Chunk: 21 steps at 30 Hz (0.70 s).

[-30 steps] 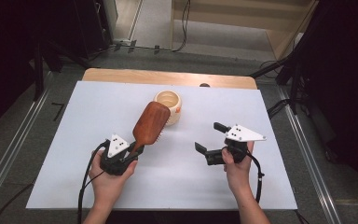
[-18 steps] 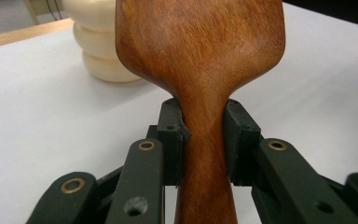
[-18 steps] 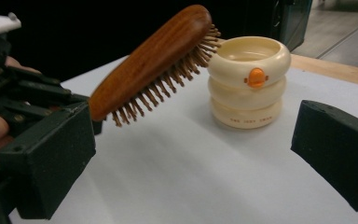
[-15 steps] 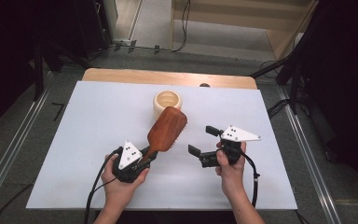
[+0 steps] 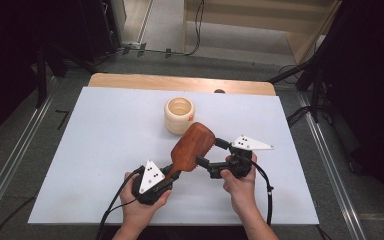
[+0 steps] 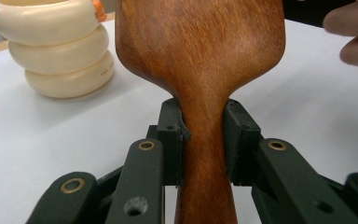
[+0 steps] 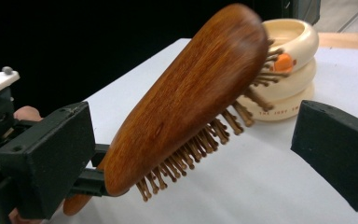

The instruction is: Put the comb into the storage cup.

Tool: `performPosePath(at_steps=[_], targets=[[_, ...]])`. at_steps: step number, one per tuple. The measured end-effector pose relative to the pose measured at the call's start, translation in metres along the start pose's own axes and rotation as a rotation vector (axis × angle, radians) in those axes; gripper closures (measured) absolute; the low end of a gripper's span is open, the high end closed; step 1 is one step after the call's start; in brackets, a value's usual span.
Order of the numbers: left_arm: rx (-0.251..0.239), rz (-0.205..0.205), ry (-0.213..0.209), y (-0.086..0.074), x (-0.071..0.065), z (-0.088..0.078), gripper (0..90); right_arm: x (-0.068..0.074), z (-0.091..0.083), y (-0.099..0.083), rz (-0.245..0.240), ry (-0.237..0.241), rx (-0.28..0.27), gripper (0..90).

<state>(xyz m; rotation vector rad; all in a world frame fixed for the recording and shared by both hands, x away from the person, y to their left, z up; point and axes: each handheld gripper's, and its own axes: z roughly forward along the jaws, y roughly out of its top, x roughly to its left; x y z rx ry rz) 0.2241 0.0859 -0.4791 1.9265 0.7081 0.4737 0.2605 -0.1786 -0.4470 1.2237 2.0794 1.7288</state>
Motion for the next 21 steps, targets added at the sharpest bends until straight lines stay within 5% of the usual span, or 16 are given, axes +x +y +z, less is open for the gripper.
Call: performPosePath(at_steps=[11, 21], targets=[[-0.013, 0.026, -0.013, -0.001, -0.011, 0.004, 71.3, 0.003, 0.016, -0.007, 0.082, 0.019, 0.05, 0.0], [-0.024, 0.045, -0.015, -0.002, -0.018, 0.005, 71.3, 0.004, 0.023, -0.01, 0.154, 0.032, 0.072, 12.5]])
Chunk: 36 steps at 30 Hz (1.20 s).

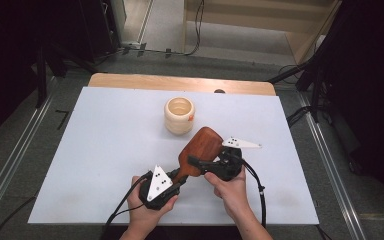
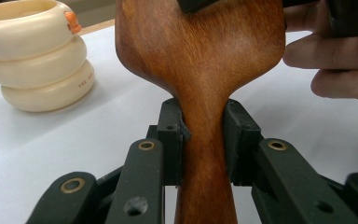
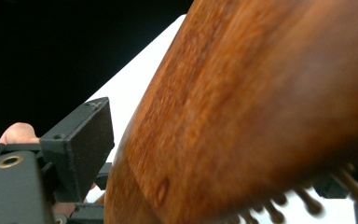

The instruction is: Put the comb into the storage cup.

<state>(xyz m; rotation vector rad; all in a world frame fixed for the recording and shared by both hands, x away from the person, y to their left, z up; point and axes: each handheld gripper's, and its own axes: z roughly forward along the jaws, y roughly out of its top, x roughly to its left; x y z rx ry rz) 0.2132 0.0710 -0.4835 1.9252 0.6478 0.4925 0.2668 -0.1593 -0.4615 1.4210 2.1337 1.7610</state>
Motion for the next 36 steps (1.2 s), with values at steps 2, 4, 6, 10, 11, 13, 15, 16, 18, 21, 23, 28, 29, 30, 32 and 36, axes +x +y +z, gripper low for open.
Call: performPosePath(at_steps=[2, 4, 6, 10, 11, 13, 15, 16, 18, 21, 23, 28, 29, 30, 32, 36], targets=[[-0.005, 0.005, 0.003, -0.001, -0.002, 0.001, 71.3, 0.0, 0.001, -0.001, 0.016, 0.026, 0.002, 18.2], [-0.009, 0.011, 0.009, -0.001, -0.003, 0.001, 71.3, 0.0, 0.002, -0.001, 0.021, 0.046, 0.007, 23.8], [-0.011, 0.013, 0.012, 0.0, -0.003, 0.0, 71.3, -0.001, 0.002, -0.002, 0.034, 0.051, 0.009, 28.7], [-0.016, 0.01, 0.006, -0.001, -0.003, 0.001, 71.3, -0.008, 0.001, -0.002, 0.076, 0.117, 0.006, 35.5], [-0.016, 0.009, 0.006, -0.001, -0.003, 0.002, 71.2, -0.009, 0.001, -0.003, 0.083, 0.136, -0.001, 37.8], [-0.016, 0.006, 0.0, -0.001, -0.002, 0.002, 71.1, -0.012, 0.0, -0.004, 0.131, 0.184, -0.01, 42.9], [-0.013, -0.011, -0.023, 0.0, -0.001, 0.002, 71.1, -0.014, 0.001, -0.005, 0.16, 0.209, -0.019, 45.0], [-0.016, -0.016, -0.033, 0.0, 0.001, 0.002, 71.0, -0.015, 0.0, -0.006, 0.162, 0.222, -0.022, 46.0], [-0.021, -0.022, -0.05, 0.0, 0.002, 0.002, 70.7, -0.015, -0.001, -0.006, 0.154, 0.237, -0.03, 47.7], [-0.032, -0.045, -0.08, 0.001, 0.005, 0.002, 63.7, -0.012, -0.002, -0.005, 0.119, 0.242, -0.047, 49.0], [-0.028, -0.04, -0.106, 0.002, 0.005, 0.002, 55.9, -0.01, -0.005, -0.004, 0.099, 0.23, -0.059, 49.6], [-0.034, -0.037, -0.125, 0.002, 0.006, -0.002, 32.0, -0.007, -0.012, -0.001, 0.034, 0.182, -0.089, 50.2], [-0.035, -0.041, -0.124, 0.002, 0.007, -0.004, 28.6, -0.006, -0.013, 0.0, 0.025, 0.172, -0.09, 50.2], [-0.037, -0.04, -0.116, 0.001, 0.008, -0.005, 26.8, -0.006, -0.014, 0.0, 0.014, 0.17, -0.093, 50.2], [-0.039, -0.044, -0.117, 0.001, 0.011, -0.008, 20.5, -0.006, -0.015, 0.001, 0.006, 0.166, -0.097, 50.3], [-0.063, -0.079, -0.115, -0.002, 0.022, -0.017, 12.5, -0.002, -0.018, 0.003, -0.038, 0.147, -0.1, 50.3]])
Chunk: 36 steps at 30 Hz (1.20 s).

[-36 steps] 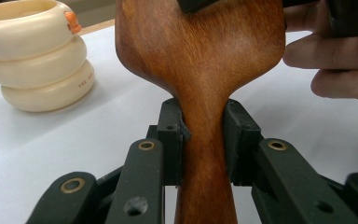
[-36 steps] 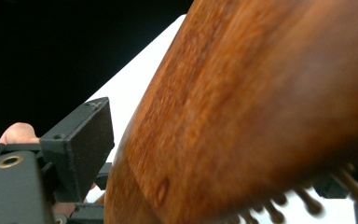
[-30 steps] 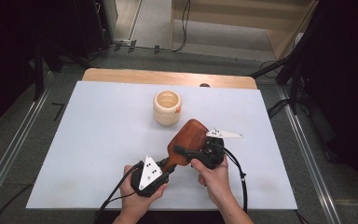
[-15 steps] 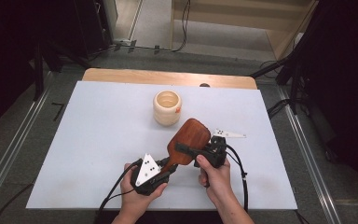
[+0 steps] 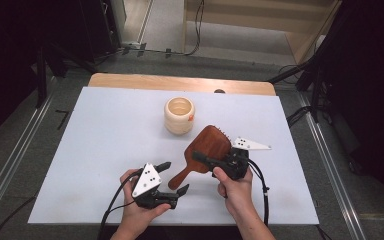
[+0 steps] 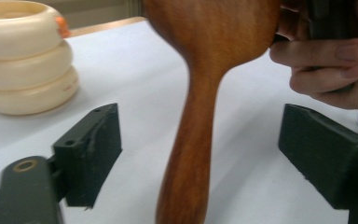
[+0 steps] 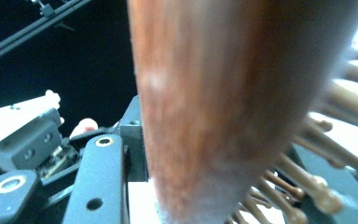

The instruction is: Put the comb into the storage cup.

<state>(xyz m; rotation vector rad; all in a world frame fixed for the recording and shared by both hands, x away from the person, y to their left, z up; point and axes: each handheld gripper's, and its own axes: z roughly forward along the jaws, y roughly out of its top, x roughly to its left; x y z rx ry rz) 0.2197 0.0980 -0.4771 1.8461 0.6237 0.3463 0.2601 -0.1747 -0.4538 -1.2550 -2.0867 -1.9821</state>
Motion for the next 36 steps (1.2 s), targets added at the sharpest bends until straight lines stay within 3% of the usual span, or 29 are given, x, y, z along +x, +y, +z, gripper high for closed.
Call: performPosePath(at_steps=[6, 13, 20, 36], targets=[[-0.004, -0.04, 0.032, -0.004, 0.011, -0.01, 0.0, 0.003, 0.0, 0.002, -0.036, -0.021, 0.004, 50.4], [-0.03, -0.028, 0.04, -0.009, 0.017, -0.021, 0.0, 0.006, 0.0, 0.006, -0.075, -0.047, 0.001, 50.4], [-0.06, -0.039, 0.079, -0.012, 0.029, -0.033, 0.0, 0.005, -0.002, 0.01, -0.084, -0.063, -0.007, 50.4], [-0.057, -0.038, 0.146, -0.024, 0.063, -0.066, 0.0, 0.004, -0.004, 0.021, -0.122, -0.098, -0.01, 50.4]])
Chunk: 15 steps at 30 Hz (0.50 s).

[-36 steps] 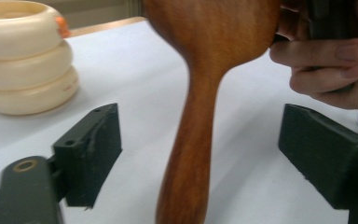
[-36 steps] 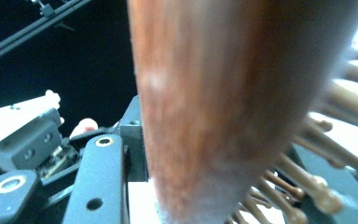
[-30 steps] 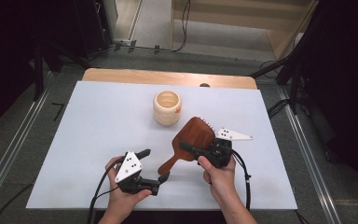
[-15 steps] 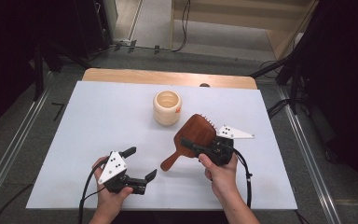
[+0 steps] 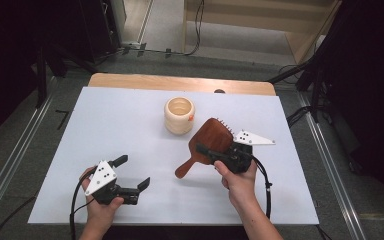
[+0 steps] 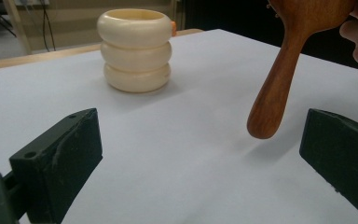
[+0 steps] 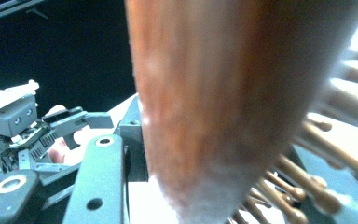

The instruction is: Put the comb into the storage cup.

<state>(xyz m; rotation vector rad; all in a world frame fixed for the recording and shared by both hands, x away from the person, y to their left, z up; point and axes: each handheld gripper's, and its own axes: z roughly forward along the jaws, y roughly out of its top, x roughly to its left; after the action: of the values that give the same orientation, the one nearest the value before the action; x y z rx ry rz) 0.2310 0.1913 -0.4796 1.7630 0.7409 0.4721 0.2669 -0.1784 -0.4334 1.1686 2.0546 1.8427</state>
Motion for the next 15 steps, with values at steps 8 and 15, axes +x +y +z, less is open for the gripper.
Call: performPosePath(at_steps=[8, 15], targets=[[-0.007, -0.022, 0.048, -0.004, 0.02, -0.017, 0.0, -0.002, 0.0, 0.008, -0.009, -0.012, -0.012, 50.4], [-0.014, -0.048, 0.107, -0.009, 0.04, -0.037, 0.0, -0.004, 0.002, 0.013, -0.019, -0.023, -0.016, 50.4]])
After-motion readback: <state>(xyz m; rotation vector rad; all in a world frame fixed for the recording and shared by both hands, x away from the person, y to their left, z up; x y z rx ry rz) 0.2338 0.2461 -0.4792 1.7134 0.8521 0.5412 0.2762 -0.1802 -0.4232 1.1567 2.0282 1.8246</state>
